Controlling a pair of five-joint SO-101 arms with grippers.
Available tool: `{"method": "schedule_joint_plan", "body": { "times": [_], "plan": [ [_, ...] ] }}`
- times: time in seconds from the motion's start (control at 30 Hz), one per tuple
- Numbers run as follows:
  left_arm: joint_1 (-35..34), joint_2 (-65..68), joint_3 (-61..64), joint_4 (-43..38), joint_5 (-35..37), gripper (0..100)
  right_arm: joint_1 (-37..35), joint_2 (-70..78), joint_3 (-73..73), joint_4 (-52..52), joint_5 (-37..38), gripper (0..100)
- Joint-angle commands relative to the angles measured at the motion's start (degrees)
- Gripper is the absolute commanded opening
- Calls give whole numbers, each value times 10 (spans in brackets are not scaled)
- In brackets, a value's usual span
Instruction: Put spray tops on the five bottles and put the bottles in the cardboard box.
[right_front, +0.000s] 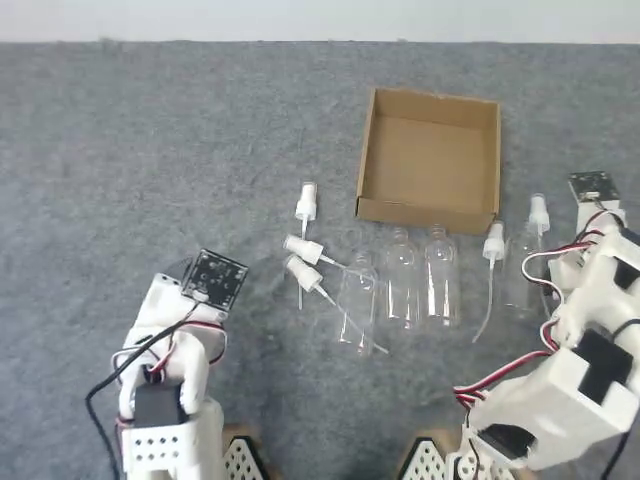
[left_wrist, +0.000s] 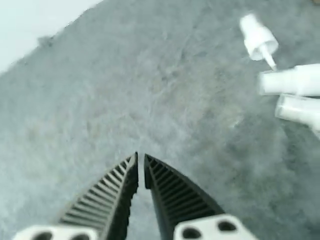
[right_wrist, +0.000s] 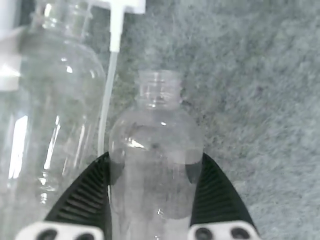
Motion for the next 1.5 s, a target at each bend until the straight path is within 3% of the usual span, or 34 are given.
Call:
{"method": "schedule_joint_plan", "body": {
  "times": [0.0, 0.2, 0.6, 0.87, 1.23, 1.47],
  "plan": [
    [6, -12, -95, 16, 2, 31, 3, -11, -33, 8, 21, 6],
    [69, 132, -263, 57, 33, 87, 13, -11, -33, 44, 74, 6],
    [197, 788, -684, 79, 188, 113, 63, -12, -34, 39, 78, 6],
    [204, 1134, -939, 79, 244, 139, 62, -11, -34, 39, 78, 6],
    [208, 1385, -1157, 84, 291, 138, 60, -5, -33, 39, 78, 6],
    [205, 1479, -1244, 145, 323, 137, 61, -5, -32, 39, 116, 6]
  ]
}}
